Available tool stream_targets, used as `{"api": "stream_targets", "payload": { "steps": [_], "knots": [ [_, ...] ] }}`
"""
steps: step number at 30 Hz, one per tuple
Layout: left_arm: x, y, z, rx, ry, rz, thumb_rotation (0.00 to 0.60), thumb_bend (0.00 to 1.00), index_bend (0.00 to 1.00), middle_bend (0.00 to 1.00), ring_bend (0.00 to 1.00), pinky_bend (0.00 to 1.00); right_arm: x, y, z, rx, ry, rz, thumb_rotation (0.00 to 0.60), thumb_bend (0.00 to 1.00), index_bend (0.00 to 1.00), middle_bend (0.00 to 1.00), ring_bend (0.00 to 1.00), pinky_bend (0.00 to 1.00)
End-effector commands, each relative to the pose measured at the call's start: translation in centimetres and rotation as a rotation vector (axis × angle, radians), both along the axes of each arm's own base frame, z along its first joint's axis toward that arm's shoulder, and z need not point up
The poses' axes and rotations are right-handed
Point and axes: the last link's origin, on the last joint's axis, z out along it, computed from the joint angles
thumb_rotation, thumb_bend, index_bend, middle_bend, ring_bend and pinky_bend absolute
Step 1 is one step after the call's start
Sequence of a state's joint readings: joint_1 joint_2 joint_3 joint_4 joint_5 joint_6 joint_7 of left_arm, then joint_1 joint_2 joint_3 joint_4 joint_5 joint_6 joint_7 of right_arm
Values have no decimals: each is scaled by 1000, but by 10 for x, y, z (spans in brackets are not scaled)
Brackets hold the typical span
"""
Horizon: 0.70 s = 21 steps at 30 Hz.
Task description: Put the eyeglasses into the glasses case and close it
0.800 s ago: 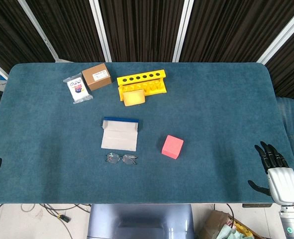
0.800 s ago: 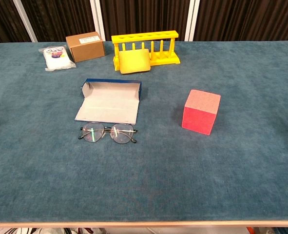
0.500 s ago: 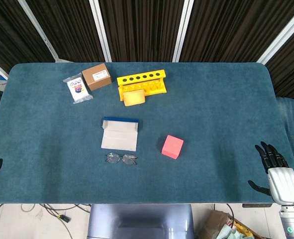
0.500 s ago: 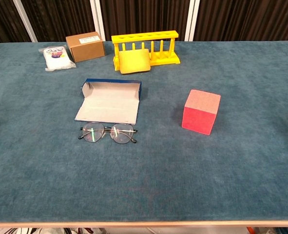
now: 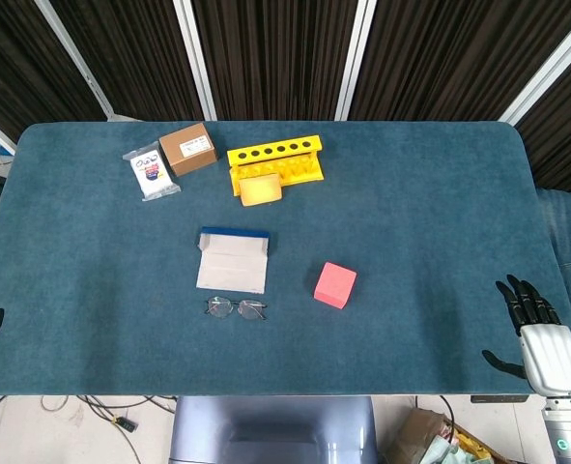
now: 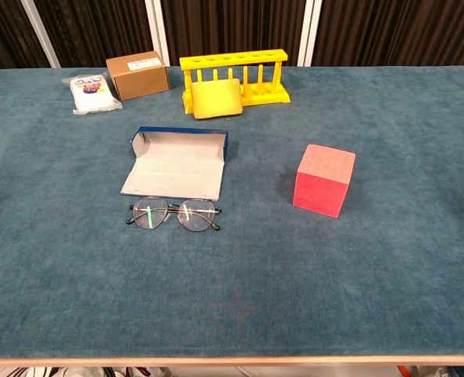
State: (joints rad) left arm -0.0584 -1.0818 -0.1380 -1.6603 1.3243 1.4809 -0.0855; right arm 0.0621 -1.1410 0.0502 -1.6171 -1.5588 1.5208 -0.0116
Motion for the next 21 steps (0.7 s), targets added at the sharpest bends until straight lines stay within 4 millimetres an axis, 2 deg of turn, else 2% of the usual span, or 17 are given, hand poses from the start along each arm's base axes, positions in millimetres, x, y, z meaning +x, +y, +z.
{"api": "stream_targets", "payload": {
  "steps": [1,6,11,14,16,20,21],
  "knots": [
    [1,0,-1,-1,-4,-4,600,300,22,0,0,0,0,0,0,-1,-1,-2,600,0,0,0,0,176],
    [4,9,-8,-50,19,-18,600,297,28,0,0,0,-1,0,0,-7,-18,-28,600,0,0,0,0,176],
    [38,36,-10,-141,9,-100,600,295,74,0,0,0,-1,-2,0,7,-21,-25,600,0,0,0,0,176],
    [69,60,-14,-220,55,-167,600,295,87,0,0,0,-1,-1,0,11,-19,-18,600,0,0,0,0,176],
    [93,75,-21,-278,74,-205,600,295,116,0,0,0,-1,-1,0,10,-19,-20,600,0,0,0,0,176],
    [121,93,-36,-363,67,-223,600,294,193,0,0,0,-1,-1,0,10,-19,-22,600,0,0,0,0,176],
    [131,99,-45,-403,55,-223,600,293,207,0,0,0,-1,-1,-1,11,-20,-24,600,0,0,0,0,176]
  ]
}}
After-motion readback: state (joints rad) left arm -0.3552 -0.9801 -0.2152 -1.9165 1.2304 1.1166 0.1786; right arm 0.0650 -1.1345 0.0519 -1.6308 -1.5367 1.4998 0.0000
